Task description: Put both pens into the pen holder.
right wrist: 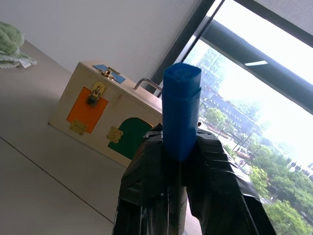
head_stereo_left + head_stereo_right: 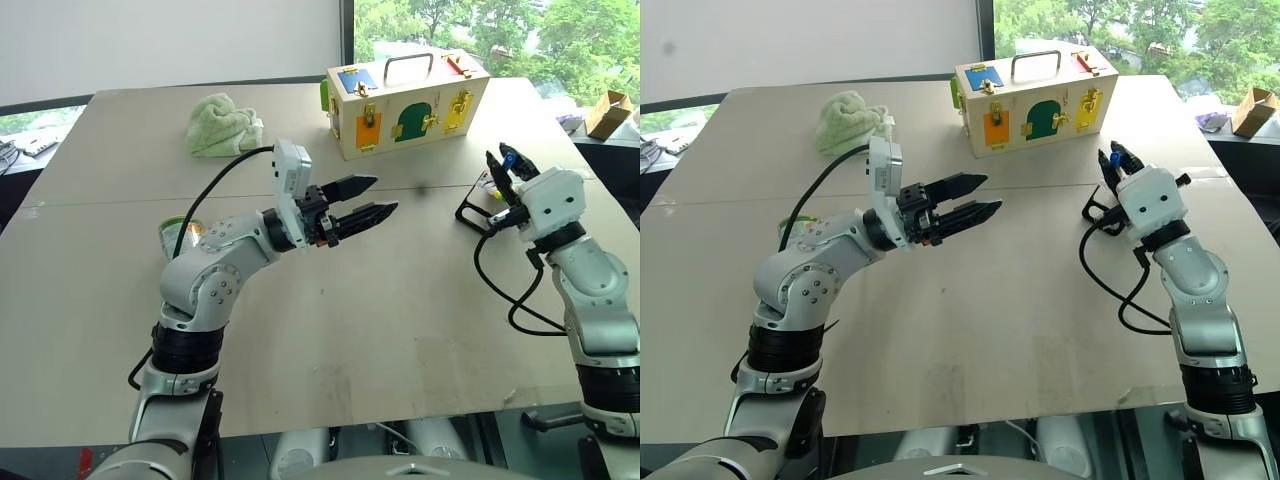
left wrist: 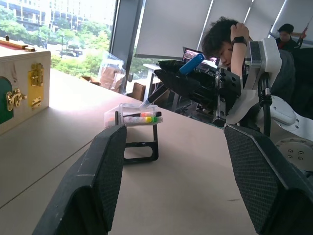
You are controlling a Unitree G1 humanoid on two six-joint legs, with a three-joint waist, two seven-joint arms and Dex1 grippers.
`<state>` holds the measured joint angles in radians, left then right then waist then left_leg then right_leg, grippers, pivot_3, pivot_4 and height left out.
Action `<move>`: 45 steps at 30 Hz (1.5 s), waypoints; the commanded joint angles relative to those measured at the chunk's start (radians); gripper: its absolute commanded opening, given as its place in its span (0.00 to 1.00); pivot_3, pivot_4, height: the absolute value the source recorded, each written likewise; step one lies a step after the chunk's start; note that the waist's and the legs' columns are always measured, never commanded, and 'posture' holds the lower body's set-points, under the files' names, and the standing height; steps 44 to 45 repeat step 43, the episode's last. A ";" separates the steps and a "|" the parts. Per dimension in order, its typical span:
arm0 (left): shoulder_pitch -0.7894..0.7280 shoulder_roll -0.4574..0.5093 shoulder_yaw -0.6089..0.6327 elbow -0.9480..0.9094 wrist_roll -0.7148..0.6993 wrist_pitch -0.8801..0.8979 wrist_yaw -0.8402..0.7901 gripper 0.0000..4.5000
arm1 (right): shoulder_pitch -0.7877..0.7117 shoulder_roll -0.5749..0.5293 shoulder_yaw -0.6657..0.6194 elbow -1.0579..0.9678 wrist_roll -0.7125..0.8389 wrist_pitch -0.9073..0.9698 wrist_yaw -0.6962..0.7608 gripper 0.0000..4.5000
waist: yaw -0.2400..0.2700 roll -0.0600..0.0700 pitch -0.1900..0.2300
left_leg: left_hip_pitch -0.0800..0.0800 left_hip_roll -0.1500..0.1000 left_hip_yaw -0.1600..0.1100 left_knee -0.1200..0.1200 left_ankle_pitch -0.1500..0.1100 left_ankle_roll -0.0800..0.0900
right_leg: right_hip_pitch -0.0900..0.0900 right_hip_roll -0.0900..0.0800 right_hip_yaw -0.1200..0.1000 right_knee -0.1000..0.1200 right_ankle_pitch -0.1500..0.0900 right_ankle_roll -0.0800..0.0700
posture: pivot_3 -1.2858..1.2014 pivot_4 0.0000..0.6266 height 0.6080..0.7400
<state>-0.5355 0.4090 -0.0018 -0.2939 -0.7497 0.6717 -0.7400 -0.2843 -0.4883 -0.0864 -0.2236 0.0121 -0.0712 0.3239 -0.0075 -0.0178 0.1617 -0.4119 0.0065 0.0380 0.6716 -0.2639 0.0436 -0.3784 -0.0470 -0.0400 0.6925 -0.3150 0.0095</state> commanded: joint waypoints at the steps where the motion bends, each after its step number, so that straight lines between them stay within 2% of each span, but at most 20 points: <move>1: -0.003 0.004 0.011 -0.047 -0.003 -0.013 0.001 0.73 | -0.031 0.006 -0.005 0.027 -0.005 -0.047 0.002 0.01 | 0.000 0.000 0.000 | 0.000 0.000 0.000 0.000 0.000 0.000 | 0.000 0.000 0.000 0.000 0.000 0.000 | 0.52 0.24 1.00; 5: -0.005 0.006 0.014 -0.050 -0.003 -0.012 0.005 0.73 | -0.052 0.010 0.000 0.106 -0.015 -0.086 0.000 0.01 | -0.001 0.000 0.000 | 0.000 0.000 0.000 0.000 0.000 0.000 | 0.000 0.000 0.000 0.000 0.000 0.000 | 0.52 0.24 1.00; 7: -0.003 0.007 0.014 -0.053 -0.003 -0.012 0.007 0.74 | -0.064 0.011 -0.002 0.142 -0.020 -0.099 -0.005 0.26 | -0.001 0.000 0.000 | 0.000 0.000 0.000 0.000 0.000 0.000 | 0.000 0.000 0.000 0.001 0.000 0.000 | 0.52 0.24 1.00; 8: -0.002 0.007 0.014 -0.055 -0.003 -0.012 0.008 0.74 | -0.071 0.012 -0.005 0.158 -0.019 -0.096 -0.007 0.30 | -0.001 0.000 0.000 | 0.000 0.000 0.000 0.000 0.000 0.000 | 0.000 0.000 0.000 0.001 0.000 0.000 | 0.52 0.24 1.00; 14: 0.007 0.013 0.018 -0.068 -0.010 -0.005 0.012 0.74 | -0.105 0.003 -0.016 0.216 -0.023 -0.138 -0.005 0.95 | -0.001 0.000 0.000 | 0.000 0.000 0.000 0.001 0.000 0.000 | 0.000 0.000 0.000 0.001 0.000 0.000 | 0.52 0.24 1.00; 15: 0.009 0.014 0.019 -0.070 -0.014 -0.001 0.013 0.74 | -0.107 0.003 -0.017 0.219 -0.022 -0.141 -0.006 0.99 | -0.002 0.000 0.000 | 0.000 0.000 0.000 0.001 0.000 0.000 | 0.000 0.000 0.000 0.001 0.000 0.000 | 0.52 0.24 1.00; 19: 0.021 0.019 0.018 -0.079 -0.013 0.002 0.014 0.74 | -0.104 0.007 -0.027 0.201 -0.005 -0.138 -0.004 0.99 | -0.002 0.000 0.000 | 0.000 0.000 0.000 0.001 0.000 0.000 | 0.000 0.000 0.000 0.001 0.000 0.000 | 0.52 0.24 1.00; 22: 0.059 0.041 0.020 -0.084 0.013 -0.014 0.010 0.74 | -0.048 0.012 -0.009 0.114 0.103 -0.078 0.081 0.99 | -0.002 0.000 0.000 | 0.000 0.000 0.000 0.001 0.000 0.000 | 0.000 0.000 0.000 0.001 0.000 0.000 | 0.52 0.24 1.00; 26: 0.185 0.091 0.020 -0.106 0.092 -0.099 -0.010 0.74 | 0.112 -0.007 0.003 -0.039 0.322 0.107 0.228 0.99 | -0.001 0.001 0.000 | 0.000 0.000 0.000 0.000 0.000 0.000 | 0.001 0.000 0.000 0.000 0.000 0.000 | 0.52 0.24 1.00; 32: 0.440 0.144 0.056 -0.118 0.230 -0.246 0.010 0.74 | 0.310 -0.081 -0.062 -0.127 0.552 0.302 0.387 0.99 | 0.001 0.002 0.000 | 0.001 0.000 0.000 0.000 -0.001 0.001 | 0.002 -0.002 0.000 0.000 0.000 0.000 | 0.52 0.24 1.00; 35: 0.538 0.143 0.057 -0.112 0.285 -0.306 0.017 0.74 | 0.380 -0.111 -0.064 -0.112 0.551 0.296 0.450 0.99 | 0.004 0.002 0.000 | 0.005 0.000 0.000 -0.001 -0.002 0.004 | 0.005 -0.002 0.000 0.000 0.000 -0.001 | 0.52 0.24 1.00; 39: 0.685 0.154 0.016 -0.104 0.383 -0.383 0.019 0.74 | 0.442 -0.131 -0.044 0.021 0.454 0.144 0.574 0.99 | 0.004 0.002 0.000 | 0.015 0.000 0.000 -0.002 -0.005 0.008 | 0.014 -0.003 0.000 0.000 0.000 -0.001 | 0.52 0.24 1.00; 45: 0.710 0.129 0.027 -0.103 0.401 -0.409 0.039 0.74 | 0.425 -0.123 -0.049 0.062 0.456 0.135 0.595 0.99 | 0.005 0.002 0.000 | 0.016 0.000 0.000 -0.002 -0.005 0.009 | 0.014 -0.004 0.000 -0.001 0.000 -0.001 | 0.52 0.24 1.00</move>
